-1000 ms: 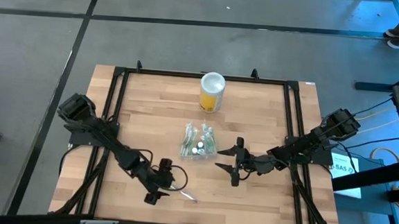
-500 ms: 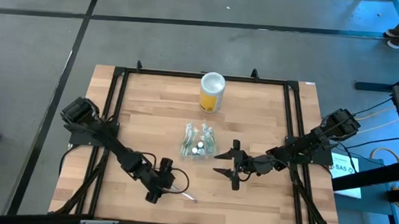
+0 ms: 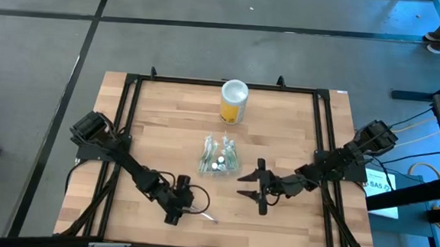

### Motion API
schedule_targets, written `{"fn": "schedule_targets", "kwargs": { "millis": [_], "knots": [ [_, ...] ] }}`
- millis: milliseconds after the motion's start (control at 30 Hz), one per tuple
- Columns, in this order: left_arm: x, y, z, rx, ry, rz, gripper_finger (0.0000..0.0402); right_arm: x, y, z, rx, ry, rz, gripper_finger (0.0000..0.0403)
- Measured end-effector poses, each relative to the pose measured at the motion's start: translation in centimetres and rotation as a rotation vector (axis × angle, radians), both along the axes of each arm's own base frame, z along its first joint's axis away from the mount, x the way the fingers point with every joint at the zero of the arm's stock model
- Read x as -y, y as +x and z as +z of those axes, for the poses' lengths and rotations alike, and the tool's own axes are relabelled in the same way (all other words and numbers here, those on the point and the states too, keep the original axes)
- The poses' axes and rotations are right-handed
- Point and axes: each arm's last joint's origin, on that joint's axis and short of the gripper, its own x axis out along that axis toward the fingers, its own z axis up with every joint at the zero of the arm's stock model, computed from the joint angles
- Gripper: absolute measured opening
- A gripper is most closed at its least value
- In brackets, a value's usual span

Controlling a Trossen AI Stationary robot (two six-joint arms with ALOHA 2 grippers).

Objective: Pick & Place toothbrushing station
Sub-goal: Put the purple toothbrush into the transparent organizer

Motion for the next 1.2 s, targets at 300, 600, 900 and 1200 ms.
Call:
{"fn": "schedule_targets", "kwargs": {
  "millis": [300, 600, 900, 1200],
  "knots": [
    [-0.2, -0.3, -0.2, -0.043, -0.029, 0.086, 0.0099, -1.0, -0.3, 0.3, 0.0, 0.085, 0.173, 0.0192],
    [0.1, -0.1, 0.2, -0.077, -0.021, 0.046, 0.0012, -1.0, -0.3, 0.4, 0.013, 0.095, 0.188, 0.0174],
    [2.6, 0.5, 4.9, -0.321, 0.095, -0.057, 0.0012, -1.4, -0.4, 0.4, -0.001, 0.138, 0.281, 0.0159],
    [4.5, 1.5, 12.1, -0.239, 0.286, -0.139, 0.0012, -2.1, 0.4, 1.9, 0.023, 0.219, 0.359, 0.0185]
  ]
}}
